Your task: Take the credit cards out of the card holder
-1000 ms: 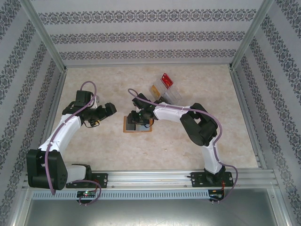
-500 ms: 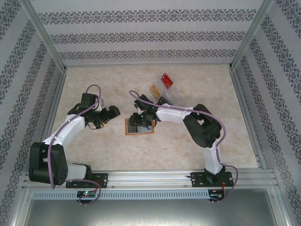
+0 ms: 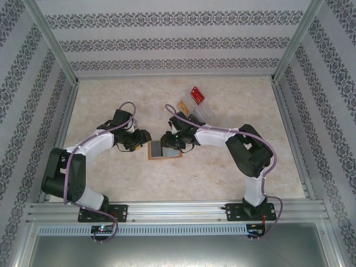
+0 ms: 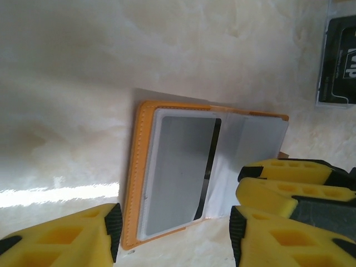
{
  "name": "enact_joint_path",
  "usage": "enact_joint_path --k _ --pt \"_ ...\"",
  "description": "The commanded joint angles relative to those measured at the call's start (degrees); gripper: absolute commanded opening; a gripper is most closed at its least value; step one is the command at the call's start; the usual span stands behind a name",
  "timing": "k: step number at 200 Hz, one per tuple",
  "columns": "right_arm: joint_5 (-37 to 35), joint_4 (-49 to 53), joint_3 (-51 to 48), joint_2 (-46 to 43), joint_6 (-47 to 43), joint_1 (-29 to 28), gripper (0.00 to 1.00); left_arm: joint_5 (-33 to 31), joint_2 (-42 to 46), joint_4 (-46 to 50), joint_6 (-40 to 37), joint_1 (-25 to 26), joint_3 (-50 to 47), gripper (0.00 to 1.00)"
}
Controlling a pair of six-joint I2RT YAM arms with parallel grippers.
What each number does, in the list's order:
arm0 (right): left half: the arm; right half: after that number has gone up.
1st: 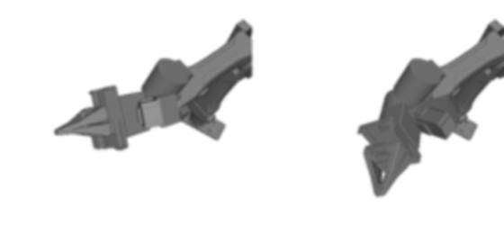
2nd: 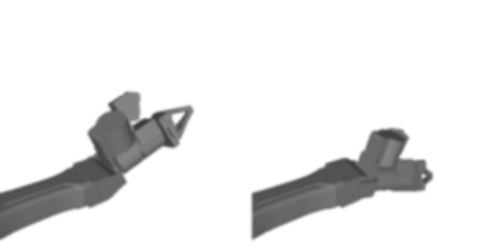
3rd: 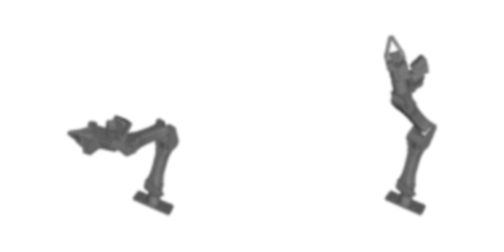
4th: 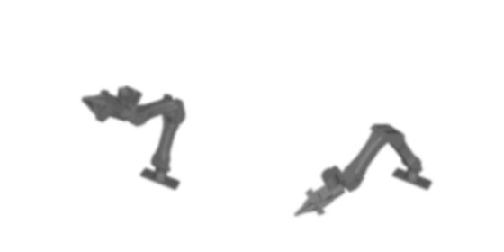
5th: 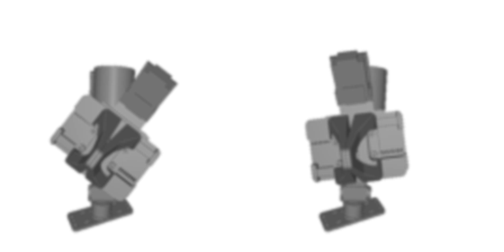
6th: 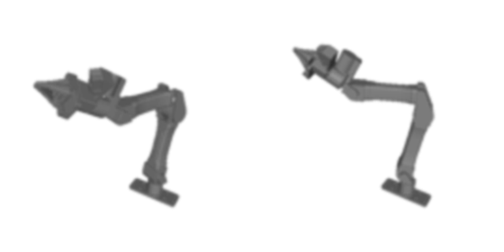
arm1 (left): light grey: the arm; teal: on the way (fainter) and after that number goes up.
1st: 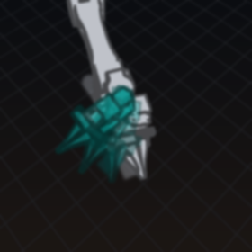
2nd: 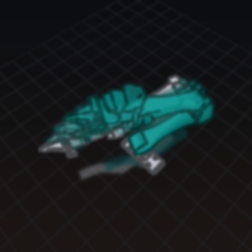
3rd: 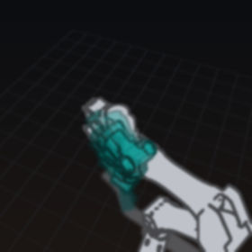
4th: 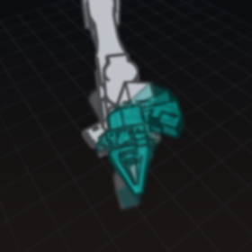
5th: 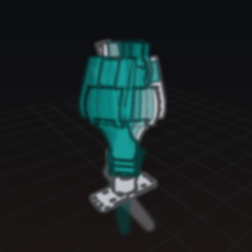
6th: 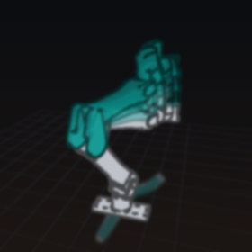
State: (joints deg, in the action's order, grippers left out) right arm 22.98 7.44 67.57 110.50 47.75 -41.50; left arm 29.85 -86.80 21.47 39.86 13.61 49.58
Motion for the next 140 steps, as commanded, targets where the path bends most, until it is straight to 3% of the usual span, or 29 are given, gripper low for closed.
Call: enact_joint_path --k 1,43,82,140 --pt "2.5 -2.7 -0.6 1.6 1.6 -0.2 0.3 0.0 -2.5 -0.4 0.4 2.3 3.1 0.54" --pt "2.4 -2.7 -0.4 2.7 1.9 -0.1 0.27 -1.2 -7.0 0.4 0.0 4.0 5.7 0.43" --pt "3.1 -3.0 -0.5 3.5 2.0 0.0 0.26 -0.9 -9.5 0.1 0.1 4.4 6.4 0.25" --pt "3.1 -2.3 -0.2 4.8 2.0 0.4 0.24 -2.8 -11.6 0.3 -0.1 4.4 5.9 0.19"
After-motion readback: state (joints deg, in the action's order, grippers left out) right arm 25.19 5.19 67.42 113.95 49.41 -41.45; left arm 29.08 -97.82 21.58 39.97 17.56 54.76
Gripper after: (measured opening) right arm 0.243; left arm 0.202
